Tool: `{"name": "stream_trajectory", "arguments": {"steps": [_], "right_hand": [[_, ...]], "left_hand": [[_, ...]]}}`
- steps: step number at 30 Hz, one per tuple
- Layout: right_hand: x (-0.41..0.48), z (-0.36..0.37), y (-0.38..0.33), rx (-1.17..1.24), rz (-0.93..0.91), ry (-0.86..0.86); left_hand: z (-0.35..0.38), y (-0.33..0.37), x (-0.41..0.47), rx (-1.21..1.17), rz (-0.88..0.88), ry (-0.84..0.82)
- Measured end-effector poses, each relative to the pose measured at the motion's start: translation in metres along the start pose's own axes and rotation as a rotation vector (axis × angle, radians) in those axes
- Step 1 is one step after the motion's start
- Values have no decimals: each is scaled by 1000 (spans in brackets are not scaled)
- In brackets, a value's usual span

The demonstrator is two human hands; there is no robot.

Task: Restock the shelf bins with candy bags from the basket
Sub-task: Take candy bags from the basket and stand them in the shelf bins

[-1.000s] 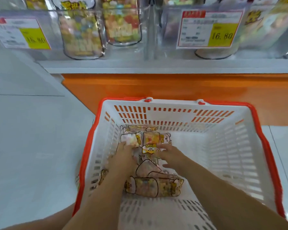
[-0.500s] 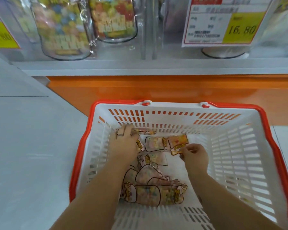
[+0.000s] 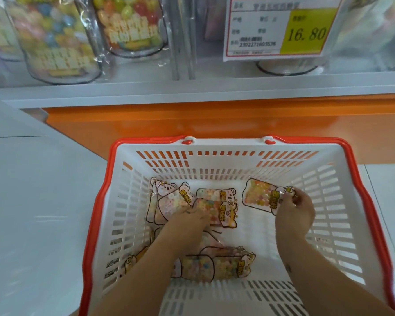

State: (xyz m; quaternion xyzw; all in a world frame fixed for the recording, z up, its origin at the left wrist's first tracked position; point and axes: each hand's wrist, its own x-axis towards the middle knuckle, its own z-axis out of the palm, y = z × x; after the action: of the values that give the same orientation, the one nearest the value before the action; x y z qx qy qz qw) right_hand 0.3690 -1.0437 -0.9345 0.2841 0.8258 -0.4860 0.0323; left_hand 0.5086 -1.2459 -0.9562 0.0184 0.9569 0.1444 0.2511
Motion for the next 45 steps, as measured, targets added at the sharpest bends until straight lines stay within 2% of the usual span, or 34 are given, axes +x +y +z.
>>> {"name": "stream_trajectory", "arguments": {"steps": [2, 5, 7, 9, 10, 12, 14, 17, 19, 22, 24, 25, 27, 29, 31, 34, 36, 40, 43, 45], "right_hand": [[-5, 2, -6, -18, -88, -78], [-11, 12, -8, -117, -98, -326], [-17, 18, -4, -224, -36, -499], [-22, 22, 6, -282, 64, -600], [-23, 22, 10, -301, 123, -640], [-26, 22, 14, -340, 263, -736], [-31, 20, 15, -253, 440, -809], [-36, 20, 14, -29, 557, -834], [-35, 23, 15, -96, 439, -813], [-28, 23, -1, -232, 144, -840], [-22, 21, -19, -303, -58, -916], [-19, 21, -28, -345, -142, -960], [-13, 21, -39, -413, -244, -1050], [-9, 18, -42, -400, -181, -1165], [-4, 9, -34, -466, -54, -1278], [-2, -9, 4, -956, -103, -1359], [-13, -19, 35, -1113, -149, -1343], [-26, -25, 66, -1087, -267, -1183], [-16, -27, 53, -998, -220, -1147], [-6, -29, 36, -952, -273, -1093]], "left_hand": [[-9, 2, 4, -208, -125, 22], [-15, 3, 14, -525, -253, 203], [-18, 1, 21, -705, -341, 155], [-18, 0, 28, -855, -423, 67], [-17, -1, 30, -844, -436, 40], [-12, -4, 34, -633, -402, -2], [-8, -6, 38, -436, -376, -10], [-9, -5, 41, -524, -360, 24], [-11, -4, 41, -634, -348, 30], [-23, -4, 42, -797, -384, 61], [-39, -7, 46, -757, -366, 122], [-50, -9, 48, -704, -333, 99], [-71, -11, 52, -655, -286, -61], [-81, -12, 51, -649, -287, -199], [-80, -16, 48, -657, -320, -194], [-70, -27, 40, -674, -382, -97], [-65, -34, 35, -722, -430, -33], [-68, -35, 30, -748, -463, 98], [-81, -25, 26, -710, -435, 149], [-90, -19, 21, -704, -418, 175]]}}
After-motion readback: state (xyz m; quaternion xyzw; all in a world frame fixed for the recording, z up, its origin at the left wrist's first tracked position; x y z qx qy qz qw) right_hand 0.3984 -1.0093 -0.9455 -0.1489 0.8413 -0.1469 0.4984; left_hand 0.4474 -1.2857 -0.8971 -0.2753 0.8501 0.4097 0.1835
